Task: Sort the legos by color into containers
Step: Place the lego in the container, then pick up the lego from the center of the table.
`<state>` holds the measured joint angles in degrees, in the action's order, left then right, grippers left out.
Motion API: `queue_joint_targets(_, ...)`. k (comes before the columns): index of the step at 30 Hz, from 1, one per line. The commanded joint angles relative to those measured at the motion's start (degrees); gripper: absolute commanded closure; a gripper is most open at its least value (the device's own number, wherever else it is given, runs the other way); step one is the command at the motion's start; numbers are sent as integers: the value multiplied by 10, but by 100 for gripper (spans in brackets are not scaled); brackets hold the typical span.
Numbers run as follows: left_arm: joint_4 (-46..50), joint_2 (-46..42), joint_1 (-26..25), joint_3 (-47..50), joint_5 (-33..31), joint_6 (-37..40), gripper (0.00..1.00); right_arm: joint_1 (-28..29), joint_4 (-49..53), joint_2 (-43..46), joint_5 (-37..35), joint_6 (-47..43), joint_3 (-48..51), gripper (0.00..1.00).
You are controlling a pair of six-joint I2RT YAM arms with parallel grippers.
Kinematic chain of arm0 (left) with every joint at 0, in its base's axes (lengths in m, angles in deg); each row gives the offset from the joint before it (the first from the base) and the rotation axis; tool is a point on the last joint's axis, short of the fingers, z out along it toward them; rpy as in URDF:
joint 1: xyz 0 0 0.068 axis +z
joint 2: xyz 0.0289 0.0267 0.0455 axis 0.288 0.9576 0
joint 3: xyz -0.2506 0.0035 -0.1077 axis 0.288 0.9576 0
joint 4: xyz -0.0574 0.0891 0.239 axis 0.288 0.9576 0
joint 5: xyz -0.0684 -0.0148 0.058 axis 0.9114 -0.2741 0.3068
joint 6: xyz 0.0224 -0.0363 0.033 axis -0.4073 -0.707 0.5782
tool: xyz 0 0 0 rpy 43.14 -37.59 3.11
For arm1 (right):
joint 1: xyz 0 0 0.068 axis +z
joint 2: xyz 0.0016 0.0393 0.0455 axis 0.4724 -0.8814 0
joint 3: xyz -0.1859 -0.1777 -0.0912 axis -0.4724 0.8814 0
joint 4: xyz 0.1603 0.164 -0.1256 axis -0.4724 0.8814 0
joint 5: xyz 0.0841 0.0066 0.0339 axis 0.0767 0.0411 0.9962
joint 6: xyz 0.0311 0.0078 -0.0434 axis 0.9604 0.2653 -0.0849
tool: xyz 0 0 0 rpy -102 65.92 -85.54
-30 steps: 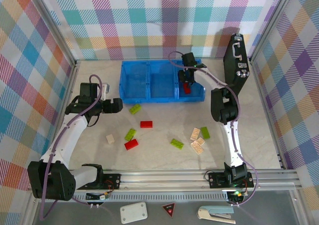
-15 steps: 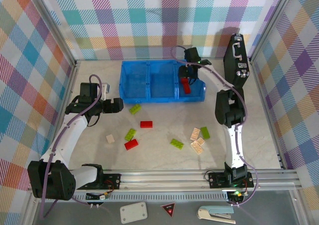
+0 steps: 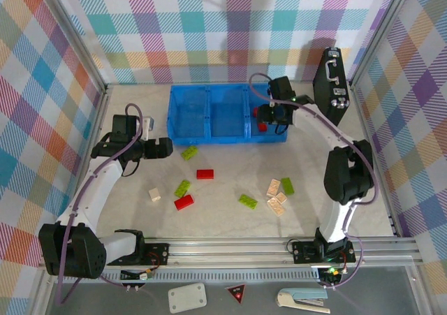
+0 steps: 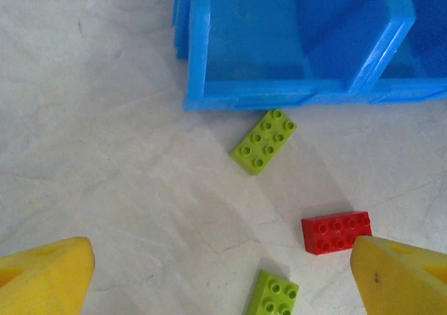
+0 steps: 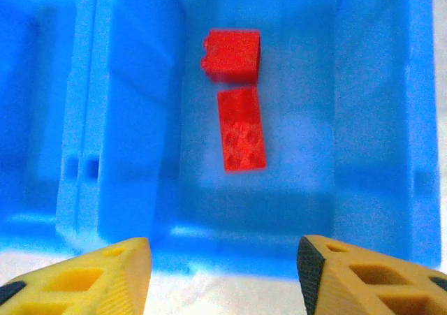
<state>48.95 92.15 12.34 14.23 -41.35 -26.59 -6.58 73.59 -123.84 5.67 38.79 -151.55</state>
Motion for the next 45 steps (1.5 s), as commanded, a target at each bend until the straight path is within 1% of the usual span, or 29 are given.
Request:
queue_joint_targets(1,46,18,-8,-26,-12,-21,6,17,7,61,10,26,45,42)
queue_joint_targets(6,96,30,-24,-39,-23,-53,6,28,1,135,13,48,129,42)
queue_joint_targets(10,116,39,-32,-28,9,-97,9,30,-4,186,15,62,185,42)
queue_joint_targets(12,117,37,-44,-16,11,-117,11,30,-5,208,14,67,209,41)
queue_joint_targets(19,101,45,-118,21,-25,-153,17,30,-1,259,27,70,265,41)
queue_joint_targets(24,79,75,-178,38,-71,-153,21,30,1,279,11,58,307,41)
queue_joint_targets(28,64,108,-208,53,-93,-147,27,30,1,296,10,64,341,42)
queue_joint_targets(31,46,122,-214,67,-85,-137,31,30,0,307,14,68,360,42)
queue_joint_targets(37,33,143,-216,65,-81,-134,34,30,7,321,-1,62,390,42)
queue_joint_targets(40,22,156,-216,61,-69,-131,35,30,8,324,-3,59,396,42)
queue_joint_targets(45,17,193,-220,48,-70,-122,40,30,14,333,-3,58,397,42)
